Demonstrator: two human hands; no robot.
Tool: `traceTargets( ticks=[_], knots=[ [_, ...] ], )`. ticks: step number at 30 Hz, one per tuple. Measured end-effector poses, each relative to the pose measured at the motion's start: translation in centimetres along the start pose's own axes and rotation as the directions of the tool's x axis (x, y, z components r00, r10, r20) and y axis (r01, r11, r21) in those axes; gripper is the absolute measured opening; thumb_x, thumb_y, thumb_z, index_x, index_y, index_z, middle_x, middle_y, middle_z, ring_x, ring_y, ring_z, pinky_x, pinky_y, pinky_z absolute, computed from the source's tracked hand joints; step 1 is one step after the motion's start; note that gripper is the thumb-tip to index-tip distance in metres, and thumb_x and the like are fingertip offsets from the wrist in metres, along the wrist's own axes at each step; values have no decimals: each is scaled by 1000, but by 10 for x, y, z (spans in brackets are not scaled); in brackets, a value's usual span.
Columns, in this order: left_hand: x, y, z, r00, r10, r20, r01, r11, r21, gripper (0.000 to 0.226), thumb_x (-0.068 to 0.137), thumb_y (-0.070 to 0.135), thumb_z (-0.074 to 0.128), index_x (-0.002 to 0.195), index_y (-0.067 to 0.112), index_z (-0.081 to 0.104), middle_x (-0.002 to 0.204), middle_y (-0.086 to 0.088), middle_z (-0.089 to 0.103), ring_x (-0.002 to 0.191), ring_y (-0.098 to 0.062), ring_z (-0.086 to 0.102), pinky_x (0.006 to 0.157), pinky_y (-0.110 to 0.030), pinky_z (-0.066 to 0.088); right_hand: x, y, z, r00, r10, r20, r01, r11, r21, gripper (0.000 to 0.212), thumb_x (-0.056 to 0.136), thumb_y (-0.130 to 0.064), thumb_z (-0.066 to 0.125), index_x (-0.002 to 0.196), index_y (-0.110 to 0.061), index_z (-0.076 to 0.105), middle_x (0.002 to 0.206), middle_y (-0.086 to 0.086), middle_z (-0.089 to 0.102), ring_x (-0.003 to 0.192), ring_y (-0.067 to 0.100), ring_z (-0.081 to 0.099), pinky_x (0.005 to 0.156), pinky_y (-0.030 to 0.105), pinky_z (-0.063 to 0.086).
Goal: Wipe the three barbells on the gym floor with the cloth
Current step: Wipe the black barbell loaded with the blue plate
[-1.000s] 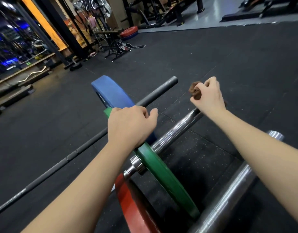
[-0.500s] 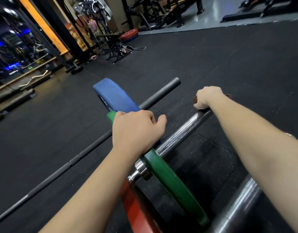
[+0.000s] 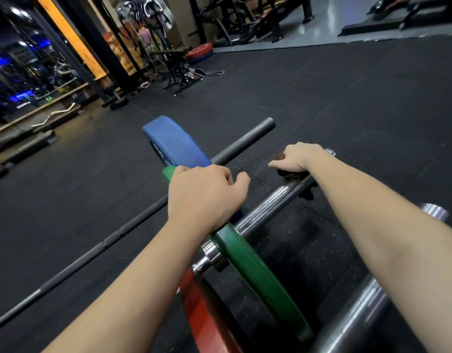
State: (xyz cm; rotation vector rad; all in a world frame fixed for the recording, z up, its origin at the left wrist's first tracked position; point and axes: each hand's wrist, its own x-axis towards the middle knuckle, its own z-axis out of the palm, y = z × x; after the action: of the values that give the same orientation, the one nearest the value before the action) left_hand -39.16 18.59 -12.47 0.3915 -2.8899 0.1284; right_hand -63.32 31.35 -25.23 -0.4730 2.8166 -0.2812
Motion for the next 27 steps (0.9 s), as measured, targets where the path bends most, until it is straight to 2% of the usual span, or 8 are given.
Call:
traceTargets(
  ticks=[3,6,8,12,17,22,24,27],
  knots=[
    [0,0,1,1000,2,-8,-2,1000,-16,56,100,55,35,65,15,55,54,0,60,65,-22,57,90,-34,36,-1,22,-5,998,21,-62,-19,999,35,105,65,-105,24,121,-26,64,125,4,64,114,29,59,88,42,43],
    [1,1,0,1000,-7,-9,7,999,-34,55,100,53,36,64,15,52,55,-1,59,65,-21,56,89,-34,36,-6,24,-4,998,-25,-63,27,999,18,101,57,-109,20,102,-31,65,112,2,65,100,28,57,84,38,47],
    [1,2,0,1000,-15,-11,15,999,-42,55,100,53,36,62,15,50,55,-1,59,64,-19,54,87,-35,36,-12,17,-2,996,-61,-59,59,998,-39,101,54,-111,16,97,-33,63,117,3,67,106,30,60,90,40,50],
    [2,4,-1,1000,-26,3,26,999,-19,56,100,54,36,65,15,54,57,-1,60,64,-18,53,83,-35,35,-23,-18,12,985,-175,4,174,979,-110,121,58,-109,13,123,-23,67,131,8,66,122,30,58,100,41,46],
    [-1,5,-4,999,-32,15,32,999,26,54,100,51,37,73,14,66,63,-3,65,64,-11,46,76,-34,31,-28,-50,22,970,-188,151,196,980,-39,117,70,-103,16,143,-21,57,144,10,57,130,32,52,97,43,40],
    [0,3,-1,999,-52,15,52,999,14,53,99,51,37,78,15,70,66,-3,69,70,-9,48,75,-34,31,-21,-36,8,968,-88,236,57,989,134,110,76,-99,22,146,-20,53,142,10,56,121,31,57,89,40,38],
    [1,3,-1,998,-56,20,56,998,6,53,98,50,37,77,15,70,65,-3,69,70,-12,51,75,-34,32,-18,-36,6,968,-50,247,23,994,108,109,73,-100,20,140,-23,58,132,9,62,113,31,61,90,41,41],
    [1,3,-1,998,-53,19,53,999,-3,53,97,51,36,74,16,69,63,-2,69,69,-16,55,78,-34,34,-11,-47,14,973,-65,223,73,997,-29,112,71,-100,11,145,-28,54,144,7,57,126,30,57,96,42,40]
  ],
)
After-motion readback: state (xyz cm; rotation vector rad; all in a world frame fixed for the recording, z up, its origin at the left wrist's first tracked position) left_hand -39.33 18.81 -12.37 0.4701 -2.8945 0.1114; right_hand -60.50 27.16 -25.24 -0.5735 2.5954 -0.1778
